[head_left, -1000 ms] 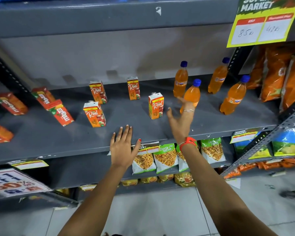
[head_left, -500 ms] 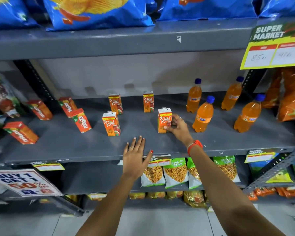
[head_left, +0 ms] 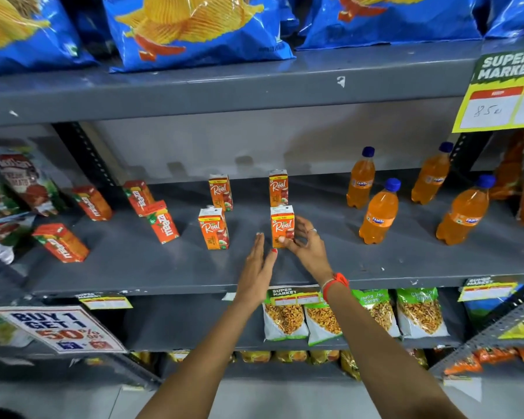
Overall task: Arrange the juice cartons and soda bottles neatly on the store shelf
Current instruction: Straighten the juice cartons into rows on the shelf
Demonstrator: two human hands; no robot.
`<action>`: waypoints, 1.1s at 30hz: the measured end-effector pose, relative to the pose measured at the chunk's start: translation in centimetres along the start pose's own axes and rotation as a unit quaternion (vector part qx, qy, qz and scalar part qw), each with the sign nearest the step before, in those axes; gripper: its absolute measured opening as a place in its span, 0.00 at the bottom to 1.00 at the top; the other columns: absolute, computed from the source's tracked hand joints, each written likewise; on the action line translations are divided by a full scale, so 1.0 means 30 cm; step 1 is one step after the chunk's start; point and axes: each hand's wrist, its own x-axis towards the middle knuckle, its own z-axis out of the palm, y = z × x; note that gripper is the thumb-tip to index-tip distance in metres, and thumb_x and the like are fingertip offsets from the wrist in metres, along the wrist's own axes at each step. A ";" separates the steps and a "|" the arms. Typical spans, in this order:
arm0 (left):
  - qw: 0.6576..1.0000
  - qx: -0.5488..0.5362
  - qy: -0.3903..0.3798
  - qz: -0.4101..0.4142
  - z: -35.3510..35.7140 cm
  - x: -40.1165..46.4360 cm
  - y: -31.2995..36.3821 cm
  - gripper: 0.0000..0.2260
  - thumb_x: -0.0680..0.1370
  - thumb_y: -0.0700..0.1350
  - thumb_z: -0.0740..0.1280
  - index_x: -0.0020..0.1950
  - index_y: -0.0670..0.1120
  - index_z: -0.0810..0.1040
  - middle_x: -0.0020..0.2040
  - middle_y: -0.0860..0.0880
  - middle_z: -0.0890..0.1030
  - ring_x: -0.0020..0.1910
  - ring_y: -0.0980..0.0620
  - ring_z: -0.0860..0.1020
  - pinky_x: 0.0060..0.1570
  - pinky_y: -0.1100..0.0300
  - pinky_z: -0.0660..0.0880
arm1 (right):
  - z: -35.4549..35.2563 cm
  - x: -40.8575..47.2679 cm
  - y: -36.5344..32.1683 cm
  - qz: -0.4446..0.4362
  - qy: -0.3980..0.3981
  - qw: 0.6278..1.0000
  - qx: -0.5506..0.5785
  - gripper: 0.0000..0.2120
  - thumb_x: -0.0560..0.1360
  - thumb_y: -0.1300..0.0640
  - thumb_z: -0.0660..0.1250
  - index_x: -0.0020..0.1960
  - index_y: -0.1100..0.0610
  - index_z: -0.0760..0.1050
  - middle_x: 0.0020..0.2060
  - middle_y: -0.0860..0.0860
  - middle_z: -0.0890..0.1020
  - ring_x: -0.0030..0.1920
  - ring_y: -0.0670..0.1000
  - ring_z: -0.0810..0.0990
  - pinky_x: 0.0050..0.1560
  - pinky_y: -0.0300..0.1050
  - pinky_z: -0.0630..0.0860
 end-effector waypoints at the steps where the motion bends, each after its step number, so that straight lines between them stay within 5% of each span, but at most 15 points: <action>1: 0.996 -0.085 -0.015 -0.023 0.002 0.017 0.021 0.24 0.80 0.54 0.51 0.75 0.50 0.52 0.77 0.51 0.54 0.75 0.52 0.53 0.74 0.54 0.50 | 0.007 -0.017 -0.001 -0.005 0.009 1.000 0.010 0.27 0.73 0.57 0.69 0.69 0.56 0.64 0.61 0.49 0.75 0.61 0.45 0.74 0.56 0.30 0.72; 4: 0.976 -0.212 -0.019 -0.043 0.014 0.051 0.048 0.23 0.80 0.54 0.48 0.73 0.48 0.59 0.76 0.48 0.60 0.74 0.53 0.59 0.74 0.55 0.53 | 0.025 -0.060 -0.008 -0.005 0.032 0.999 0.016 0.22 0.78 0.52 0.61 0.70 0.54 0.65 0.60 0.44 0.73 0.62 0.42 0.70 0.61 0.34 0.67; 8: 0.985 -0.160 -0.014 -0.066 0.041 0.061 0.019 0.32 0.72 0.69 0.46 0.72 0.57 0.58 0.76 0.52 0.60 0.75 0.51 0.57 0.75 0.47 0.51 | 0.021 -0.056 0.010 0.009 0.030 1.000 0.004 0.21 0.79 0.49 0.57 0.70 0.53 0.66 0.65 0.51 0.75 0.66 0.47 0.71 0.65 0.39 0.64; 13: 0.995 -0.073 -0.020 -0.059 0.053 0.076 0.007 0.23 0.79 0.60 0.43 0.74 0.58 0.52 0.77 0.52 0.56 0.76 0.48 0.53 0.74 0.45 0.48 | 0.020 -0.045 0.028 0.017 0.022 1.000 -0.007 0.22 0.79 0.45 0.55 0.71 0.49 0.65 0.69 0.52 0.72 0.70 0.50 0.68 0.72 0.48 0.62; 19: 0.986 -0.162 -0.009 -0.043 0.044 0.064 0.006 0.23 0.79 0.60 0.46 0.74 0.56 0.54 0.77 0.51 0.56 0.76 0.50 0.53 0.75 0.48 0.48 | 0.016 -0.054 0.003 0.029 0.027 0.999 0.002 0.22 0.80 0.48 0.54 0.73 0.51 0.61 0.71 0.51 0.68 0.72 0.50 0.65 0.67 0.39 0.59; 23: 0.935 -0.333 0.116 -0.041 -0.030 0.013 -0.022 0.18 0.81 0.48 0.54 0.68 0.42 0.67 0.69 0.44 0.70 0.68 0.50 0.69 0.67 0.60 0.61 | 0.010 -0.089 0.017 0.046 0.085 0.994 0.047 0.24 0.79 0.46 0.57 0.73 0.47 0.58 0.74 0.49 0.63 0.74 0.50 0.59 0.70 0.44 0.55; 25: 0.900 -0.365 0.237 -0.034 -0.111 -0.025 -0.072 0.16 0.78 0.46 0.57 0.60 0.40 0.75 0.59 0.42 0.78 0.56 0.54 0.78 0.60 0.61 0.70 | 0.054 -0.152 0.040 -0.005 0.134 0.990 0.035 0.22 0.77 0.45 0.60 0.69 0.46 0.63 0.70 0.49 0.67 0.72 0.49 0.64 0.72 0.50 0.61; 28: 0.852 -0.349 0.389 -0.040 -0.283 -0.051 -0.198 0.11 0.78 0.41 0.56 0.46 0.44 0.78 0.41 0.45 0.81 0.38 0.58 0.79 0.47 0.55 0.74 | 0.227 -0.239 0.033 -0.092 0.141 0.986 0.007 0.18 0.76 0.46 0.59 0.64 0.48 0.68 0.62 0.52 0.72 0.66 0.50 0.70 0.68 0.53 0.67; 30: 0.836 -0.332 0.434 -0.052 -0.388 -0.049 -0.261 0.11 0.77 0.43 0.56 0.45 0.46 0.78 0.37 0.52 0.80 0.38 0.54 0.76 0.49 0.50 0.71 | 0.360 -0.256 0.001 -0.121 0.104 0.987 -0.023 0.15 0.76 0.48 0.58 0.61 0.48 0.70 0.58 0.52 0.74 0.63 0.49 0.71 0.65 0.50 0.68; 33: 0.826 -0.364 0.426 -0.062 -0.535 -0.009 -0.305 0.12 0.80 0.42 0.55 0.58 0.39 0.74 0.50 0.44 0.77 0.48 0.50 0.75 0.58 0.50 0.68 | 0.558 -0.213 -0.062 -0.118 0.011 0.992 -0.032 0.15 0.75 0.51 0.59 0.62 0.48 0.70 0.59 0.51 0.77 0.61 0.47 0.74 0.65 0.51 0.70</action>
